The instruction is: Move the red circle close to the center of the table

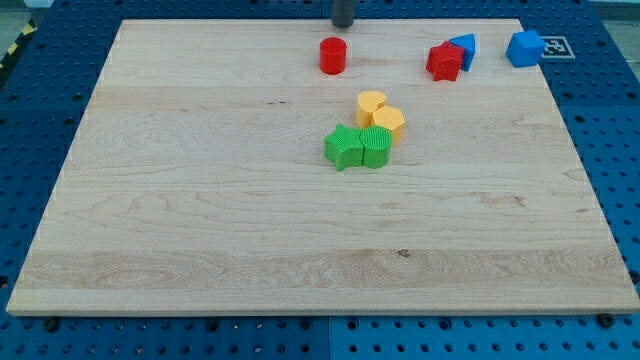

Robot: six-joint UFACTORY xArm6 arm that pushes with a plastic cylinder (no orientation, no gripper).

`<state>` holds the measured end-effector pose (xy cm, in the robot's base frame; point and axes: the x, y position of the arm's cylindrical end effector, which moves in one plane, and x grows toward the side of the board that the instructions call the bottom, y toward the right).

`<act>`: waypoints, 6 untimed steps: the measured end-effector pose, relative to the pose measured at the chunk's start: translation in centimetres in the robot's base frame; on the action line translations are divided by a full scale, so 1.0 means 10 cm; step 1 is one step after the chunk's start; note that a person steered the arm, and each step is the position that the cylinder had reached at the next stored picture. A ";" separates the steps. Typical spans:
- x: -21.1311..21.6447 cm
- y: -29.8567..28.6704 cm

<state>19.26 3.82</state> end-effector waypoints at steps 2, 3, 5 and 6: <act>0.06 0.70; 0.08 0.49; 0.72 -0.36; 0.78 -0.40</act>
